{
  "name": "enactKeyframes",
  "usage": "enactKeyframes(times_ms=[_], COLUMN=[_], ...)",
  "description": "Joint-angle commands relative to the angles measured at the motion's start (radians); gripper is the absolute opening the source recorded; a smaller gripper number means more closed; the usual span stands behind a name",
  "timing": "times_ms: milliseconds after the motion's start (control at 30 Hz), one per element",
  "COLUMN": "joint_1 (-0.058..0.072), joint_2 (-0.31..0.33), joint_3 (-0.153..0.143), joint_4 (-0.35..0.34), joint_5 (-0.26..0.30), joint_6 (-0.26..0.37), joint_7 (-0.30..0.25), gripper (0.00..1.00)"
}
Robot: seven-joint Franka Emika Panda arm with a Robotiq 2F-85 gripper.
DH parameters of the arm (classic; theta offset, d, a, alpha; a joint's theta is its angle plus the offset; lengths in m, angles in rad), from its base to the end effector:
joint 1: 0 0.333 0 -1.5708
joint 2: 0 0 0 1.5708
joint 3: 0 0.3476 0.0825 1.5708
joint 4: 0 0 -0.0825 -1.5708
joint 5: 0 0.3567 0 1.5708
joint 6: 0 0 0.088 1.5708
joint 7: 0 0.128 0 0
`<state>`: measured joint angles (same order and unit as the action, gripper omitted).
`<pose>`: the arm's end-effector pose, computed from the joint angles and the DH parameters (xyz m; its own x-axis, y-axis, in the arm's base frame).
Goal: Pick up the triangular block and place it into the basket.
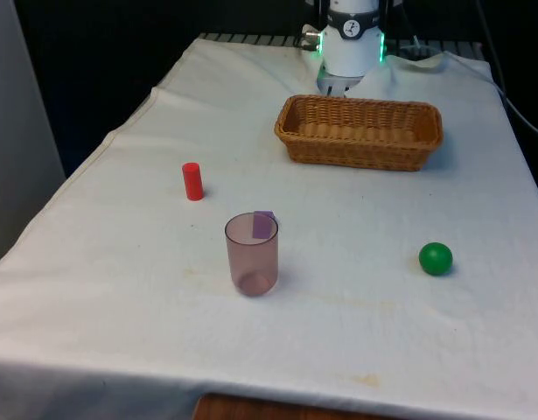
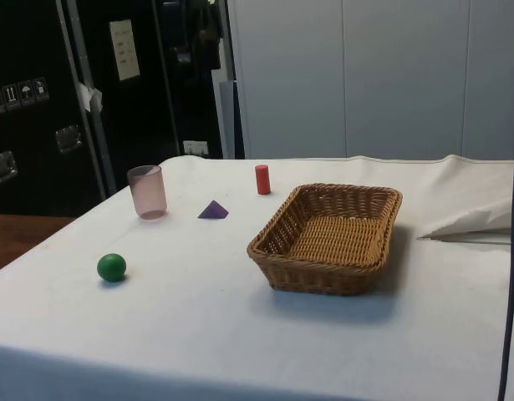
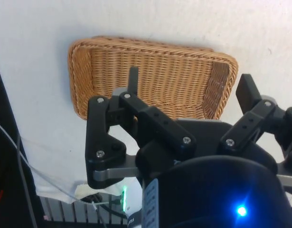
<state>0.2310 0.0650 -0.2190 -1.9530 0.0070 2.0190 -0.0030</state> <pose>0.5501 0.0093 0.4676 0.9999 0.0124 0.0026 0.0124 -0.9999 0.0078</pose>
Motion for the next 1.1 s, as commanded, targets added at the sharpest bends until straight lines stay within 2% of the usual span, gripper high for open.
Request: enactKeyframes(times_ms=[0,200,533,567,600,800,867,900,1067], joint_1=[0.000,0.002,0.003,0.003,0.003,0.001,0.002,-0.001,-0.004], joint_2=[0.003,0.014,0.091,0.085,0.098,0.146,0.147,0.159,0.188], joint_3=[0.000,0.002,0.001,0.001,0.002,0.001,0.000,-0.001,-0.007], joint_4=[0.002,0.000,-0.003,-0.001,-0.003,-0.003,-0.001,-0.006,-0.014], joint_5=[0.003,0.000,0.011,0.006,0.012,0.017,0.010,0.018,0.019], joint_6=[-0.001,0.008,0.104,0.087,0.113,0.171,0.164,0.190,0.235], joint_7=[-0.001,0.001,0.010,0.007,0.010,0.009,0.009,0.007,0.003], gripper=[1.00,1.00,1.00,1.00,1.00,1.00,1.00,1.00,1.00])
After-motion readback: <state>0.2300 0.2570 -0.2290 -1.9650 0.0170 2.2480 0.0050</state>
